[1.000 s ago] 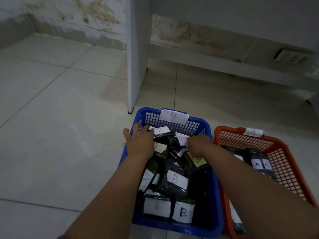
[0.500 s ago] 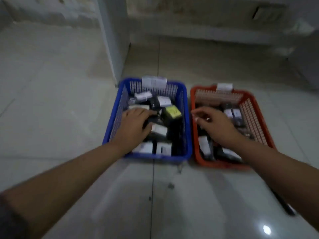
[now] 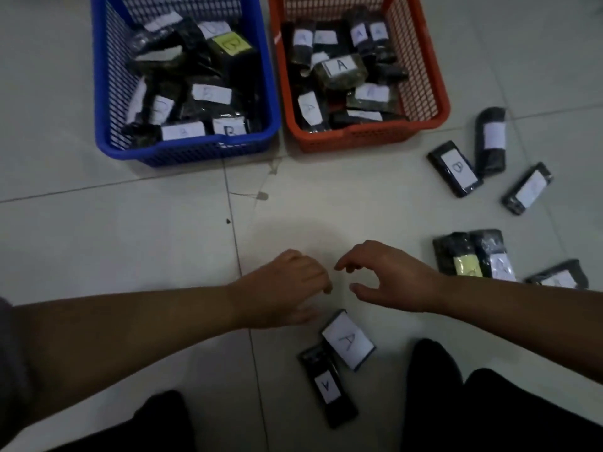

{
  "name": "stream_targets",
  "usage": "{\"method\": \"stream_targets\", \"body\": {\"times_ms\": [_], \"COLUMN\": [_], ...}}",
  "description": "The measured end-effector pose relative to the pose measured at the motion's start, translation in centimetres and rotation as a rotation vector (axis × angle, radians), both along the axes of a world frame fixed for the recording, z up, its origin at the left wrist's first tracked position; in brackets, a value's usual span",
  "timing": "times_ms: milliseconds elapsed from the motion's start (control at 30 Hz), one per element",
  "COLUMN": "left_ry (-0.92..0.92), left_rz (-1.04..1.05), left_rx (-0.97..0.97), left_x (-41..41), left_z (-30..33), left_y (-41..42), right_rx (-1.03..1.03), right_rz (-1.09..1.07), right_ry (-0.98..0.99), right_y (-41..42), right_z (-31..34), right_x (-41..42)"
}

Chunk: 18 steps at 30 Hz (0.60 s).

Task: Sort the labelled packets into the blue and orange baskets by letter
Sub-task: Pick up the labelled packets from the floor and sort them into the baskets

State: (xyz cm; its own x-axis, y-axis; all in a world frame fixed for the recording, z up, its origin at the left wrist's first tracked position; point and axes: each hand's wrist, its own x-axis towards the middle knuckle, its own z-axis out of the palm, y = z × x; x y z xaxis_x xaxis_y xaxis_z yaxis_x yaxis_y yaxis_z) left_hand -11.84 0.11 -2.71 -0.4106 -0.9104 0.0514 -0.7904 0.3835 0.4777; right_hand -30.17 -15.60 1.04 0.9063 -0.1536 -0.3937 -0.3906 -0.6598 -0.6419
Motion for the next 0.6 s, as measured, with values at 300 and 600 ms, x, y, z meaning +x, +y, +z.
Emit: {"method": "stream_targets", "body": {"times_ms": [300, 600], "left_ry": [-0.146, -0.067], "left_rz": [-0.292, -0.120], "left_rx": [0.315, 0.169], "left_x": [-5.7, -1.5], "left_z": [-3.2, -3.0], "left_y": [-1.7, -4.2], "right_rx": [-0.024, -0.242], "right_rz": [-0.091, 0.403], "right_ry": [-0.014, -0.247], "right_y": [2.3, 5.3], "right_z": [-0.9, -2.2], "right_x": [-4.4, -7.3]}}
